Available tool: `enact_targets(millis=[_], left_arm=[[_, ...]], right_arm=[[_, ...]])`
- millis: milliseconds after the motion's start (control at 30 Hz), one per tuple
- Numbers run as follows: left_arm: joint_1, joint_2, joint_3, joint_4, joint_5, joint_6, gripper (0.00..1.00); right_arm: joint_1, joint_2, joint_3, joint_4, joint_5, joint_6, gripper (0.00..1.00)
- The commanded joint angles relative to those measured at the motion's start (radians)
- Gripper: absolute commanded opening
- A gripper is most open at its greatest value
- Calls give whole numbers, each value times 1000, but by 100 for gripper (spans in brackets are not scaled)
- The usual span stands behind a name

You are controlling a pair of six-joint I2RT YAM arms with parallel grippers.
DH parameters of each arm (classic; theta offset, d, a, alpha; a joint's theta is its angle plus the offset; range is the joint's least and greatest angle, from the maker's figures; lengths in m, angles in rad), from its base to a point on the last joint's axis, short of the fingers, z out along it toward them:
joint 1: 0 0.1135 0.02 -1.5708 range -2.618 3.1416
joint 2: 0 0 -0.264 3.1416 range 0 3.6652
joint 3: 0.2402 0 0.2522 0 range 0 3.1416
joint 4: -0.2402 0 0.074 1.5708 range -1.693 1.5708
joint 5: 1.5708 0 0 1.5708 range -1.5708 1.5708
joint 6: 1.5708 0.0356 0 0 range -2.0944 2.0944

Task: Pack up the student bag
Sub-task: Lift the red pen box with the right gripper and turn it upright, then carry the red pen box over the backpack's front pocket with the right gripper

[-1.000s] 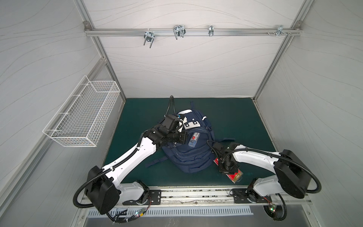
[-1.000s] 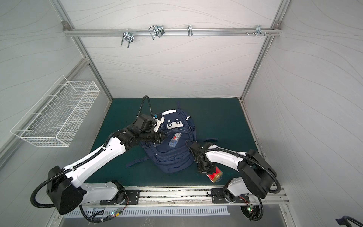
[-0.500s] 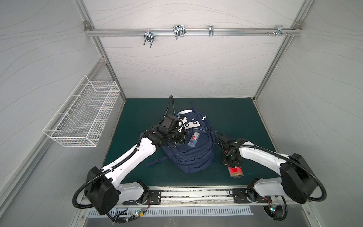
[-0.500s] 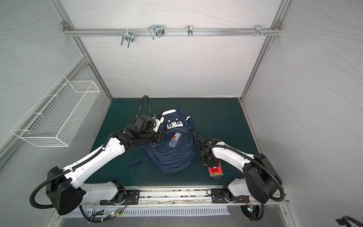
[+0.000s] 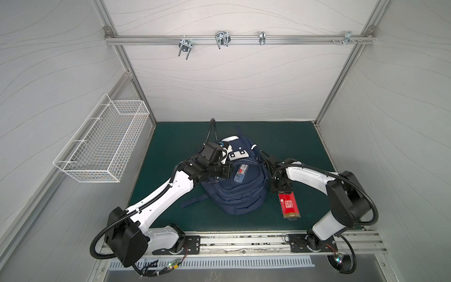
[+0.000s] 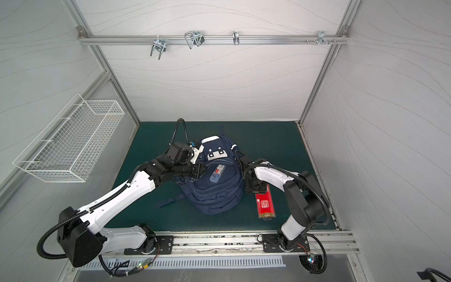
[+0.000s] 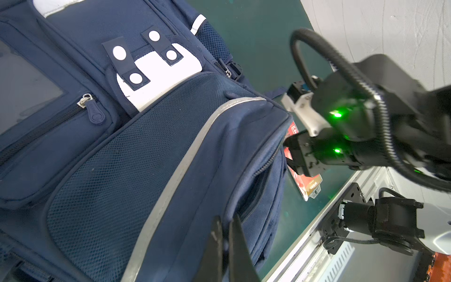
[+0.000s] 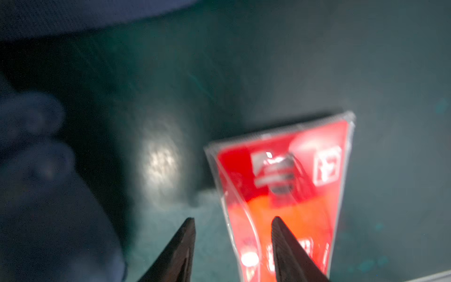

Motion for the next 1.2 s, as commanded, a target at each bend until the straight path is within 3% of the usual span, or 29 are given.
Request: enact_targets(millis=[0, 233, 333, 567, 833, 967, 1167], left_arm=[[-5, -38, 21, 49, 5, 5, 0], [-6, -36, 25, 47, 10, 6, 0], [-4, -37, 22, 47, 7, 8, 0], [-4, -37, 21, 48, 3, 5, 0], [-3, -36, 20, 48, 0, 0, 0], [-3, -36, 19, 53, 0, -2, 0], [-4, -46, 13, 61, -5, -3, 0]], right_arm=[[-10, 47, 29, 6, 25, -31, 46], [-35, 68, 19, 9, 56, -31, 9], [-34, 24, 20, -17, 71, -37, 0], [-19, -202, 50, -111, 92, -29, 0], [212, -480, 136, -77, 88, -41, 0], [277, -484, 176, 13, -52, -26, 0], [332, -348, 251, 106, -153, 2, 0]])
